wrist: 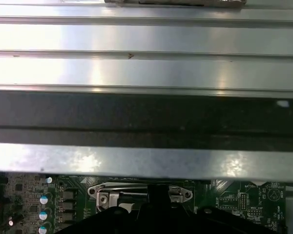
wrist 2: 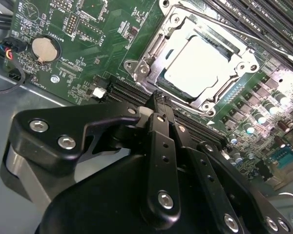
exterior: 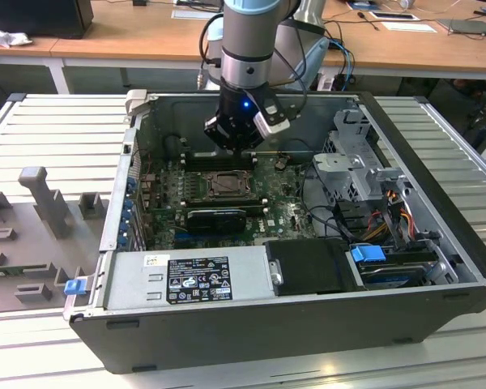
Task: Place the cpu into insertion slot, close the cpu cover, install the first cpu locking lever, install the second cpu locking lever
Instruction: 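Install the second cpu locking lever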
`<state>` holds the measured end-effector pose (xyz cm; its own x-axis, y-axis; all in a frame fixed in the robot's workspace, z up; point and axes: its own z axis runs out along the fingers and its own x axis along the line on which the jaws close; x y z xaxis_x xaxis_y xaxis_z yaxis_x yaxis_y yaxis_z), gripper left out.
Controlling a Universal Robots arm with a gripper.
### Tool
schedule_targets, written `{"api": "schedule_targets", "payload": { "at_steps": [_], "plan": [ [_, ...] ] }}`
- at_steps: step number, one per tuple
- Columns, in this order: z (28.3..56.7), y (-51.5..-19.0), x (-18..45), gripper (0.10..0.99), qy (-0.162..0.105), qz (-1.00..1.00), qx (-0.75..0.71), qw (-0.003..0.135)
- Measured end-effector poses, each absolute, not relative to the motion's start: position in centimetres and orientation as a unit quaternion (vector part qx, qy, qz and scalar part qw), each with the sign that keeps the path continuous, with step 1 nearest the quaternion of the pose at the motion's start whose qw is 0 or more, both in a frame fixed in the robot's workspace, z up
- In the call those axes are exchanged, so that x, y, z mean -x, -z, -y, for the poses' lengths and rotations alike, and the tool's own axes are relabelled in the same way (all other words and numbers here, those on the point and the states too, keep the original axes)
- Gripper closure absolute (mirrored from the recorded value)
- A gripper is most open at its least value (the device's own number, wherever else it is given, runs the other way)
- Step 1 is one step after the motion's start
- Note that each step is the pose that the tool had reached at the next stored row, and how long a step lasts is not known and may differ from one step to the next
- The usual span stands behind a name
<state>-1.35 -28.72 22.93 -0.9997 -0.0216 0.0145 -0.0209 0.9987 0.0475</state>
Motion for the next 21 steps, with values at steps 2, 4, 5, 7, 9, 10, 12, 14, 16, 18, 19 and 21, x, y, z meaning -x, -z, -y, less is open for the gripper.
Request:
{"api": "schedule_targets", "payload": {
  "at_steps": [2, 4, 5, 7, 9, 10, 12, 14, 16, 18, 19, 21],
  "plan": [
    [28.72, -23.25, 1.35, 0.980, 0.024, 1.000, -0.011, 0.008],
    [28.73, -23.38, 1.34, 0.980, 0.024, 1.000, -0.011, 0.007],
    [28.82, -23.39, 1.34, 0.980, 0.024, 1.000, -0.011, 0.008],
    [28.86, -23.38, 1.35, 0.980, 0.024, 1.000, -0.011, 0.007],
    [28.93, -23.38, 1.35, 0.980, 0.024, 1.000, -0.011, 0.008],
    [28.96, -23.38, 1.34, 0.980, 0.024, 1.000, -0.011, 0.007],
    [29.04, -23.38, 1.33, 0.980, 0.024, 1.000, -0.011, 0.008],
    [29.11, -23.37, 1.31, 0.980, 0.024, 1.000, -0.011, 0.008],
    [29.15, -23.37, 1.31, 0.980, 0.024, 1.000, -0.011, 0.007],
    [29.19, -23.38, 1.31, 0.980, 0.024, 1.000, -0.011, 0.008],
    [29.20, -23.46, 1.32, 0.980, 0.023, 1.000, -0.011, 0.008],
    [29.20, -23.86, 1.31, 0.980, 0.024, 1.000, -0.011, 0.008]
  ]
}}
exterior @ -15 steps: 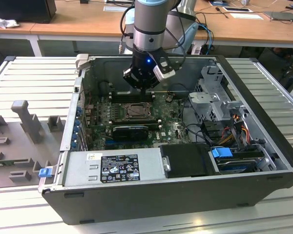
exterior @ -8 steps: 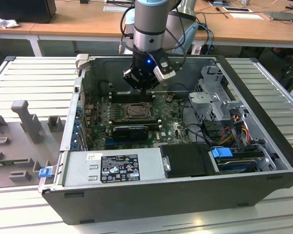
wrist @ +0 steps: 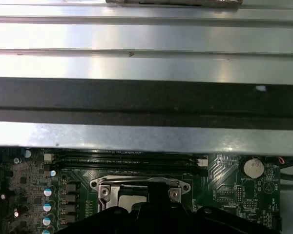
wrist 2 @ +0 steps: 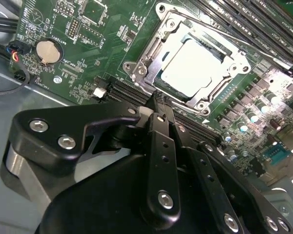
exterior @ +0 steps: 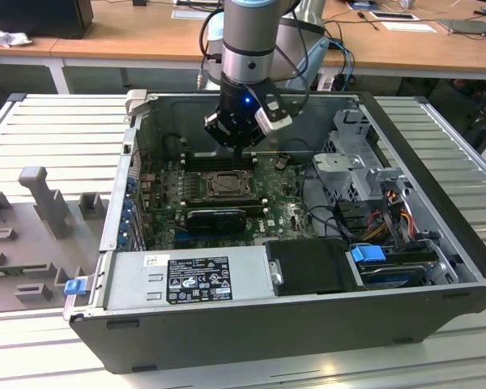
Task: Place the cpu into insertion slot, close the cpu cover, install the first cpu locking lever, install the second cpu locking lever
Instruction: 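Install the second cpu locking lever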
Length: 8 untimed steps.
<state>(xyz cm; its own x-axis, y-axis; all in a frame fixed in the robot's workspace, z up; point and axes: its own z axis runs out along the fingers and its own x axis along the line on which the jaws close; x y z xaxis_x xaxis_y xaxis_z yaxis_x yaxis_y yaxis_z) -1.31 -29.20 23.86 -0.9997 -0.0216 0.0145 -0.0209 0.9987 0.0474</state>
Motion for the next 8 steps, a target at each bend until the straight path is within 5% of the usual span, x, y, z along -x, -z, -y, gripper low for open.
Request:
{"api": "schedule_targets", "payload": {
  "at_steps": [8],
  "plan": [
    [29.94, -24.05, 1.31, 0.980, 0.024, 1.000, -0.011, 0.008]
  ]
}}
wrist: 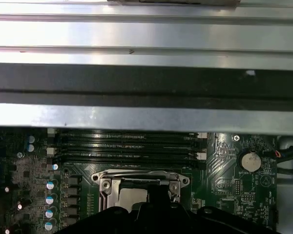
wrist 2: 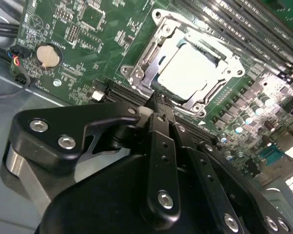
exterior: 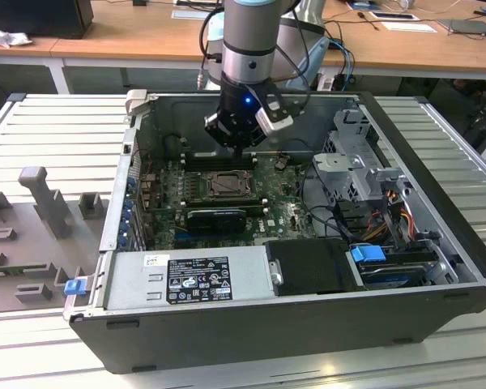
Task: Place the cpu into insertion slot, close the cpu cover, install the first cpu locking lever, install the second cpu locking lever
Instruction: 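Install the second cpu locking lever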
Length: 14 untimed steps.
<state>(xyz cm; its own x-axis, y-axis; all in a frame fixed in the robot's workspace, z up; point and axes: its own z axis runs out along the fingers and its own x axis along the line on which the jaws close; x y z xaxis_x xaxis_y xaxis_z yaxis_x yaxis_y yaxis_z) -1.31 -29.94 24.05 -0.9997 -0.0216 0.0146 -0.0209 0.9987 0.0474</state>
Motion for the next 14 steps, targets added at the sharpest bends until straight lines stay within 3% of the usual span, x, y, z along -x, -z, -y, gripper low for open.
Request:
{"api": "schedule_targets", "payload": {
  "at_steps": [14],
  "plan": [
    [31.2, -24.8, 1.3, 0.980, 0.024, 1.000, -0.011, 0.007]
  ]
}}
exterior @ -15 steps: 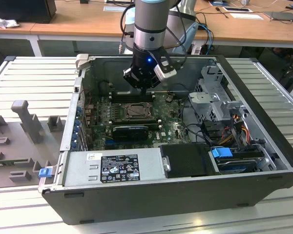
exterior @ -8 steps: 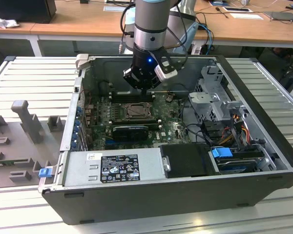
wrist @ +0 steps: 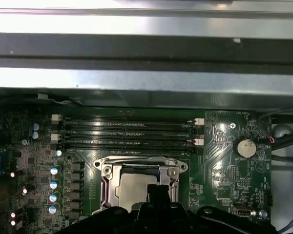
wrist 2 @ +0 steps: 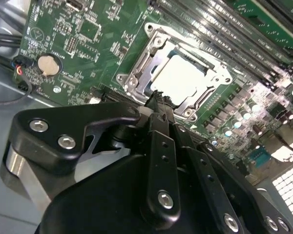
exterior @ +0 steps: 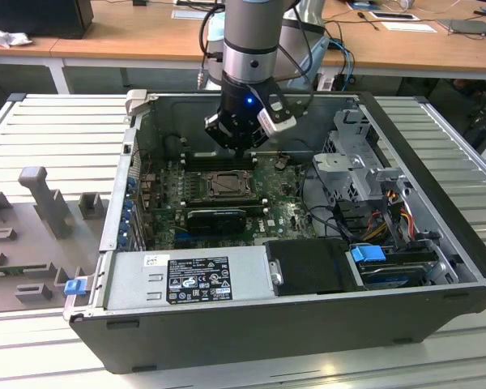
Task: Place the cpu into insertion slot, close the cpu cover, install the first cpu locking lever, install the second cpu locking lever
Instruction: 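Install the second cpu locking lever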
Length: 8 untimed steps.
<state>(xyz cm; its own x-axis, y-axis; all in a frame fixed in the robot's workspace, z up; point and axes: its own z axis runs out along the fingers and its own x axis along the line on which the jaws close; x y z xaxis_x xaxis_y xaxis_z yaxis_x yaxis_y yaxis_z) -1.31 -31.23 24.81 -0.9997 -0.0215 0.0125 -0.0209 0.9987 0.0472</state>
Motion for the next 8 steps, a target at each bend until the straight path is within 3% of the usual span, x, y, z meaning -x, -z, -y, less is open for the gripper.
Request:
{"api": "schedule_targets", "payload": {
  "at_steps": [8],
  "plan": [
    [33.1, -24.4, 1.3, 0.980, 0.024, 1.000, -0.011, 0.007]
  ]
}}
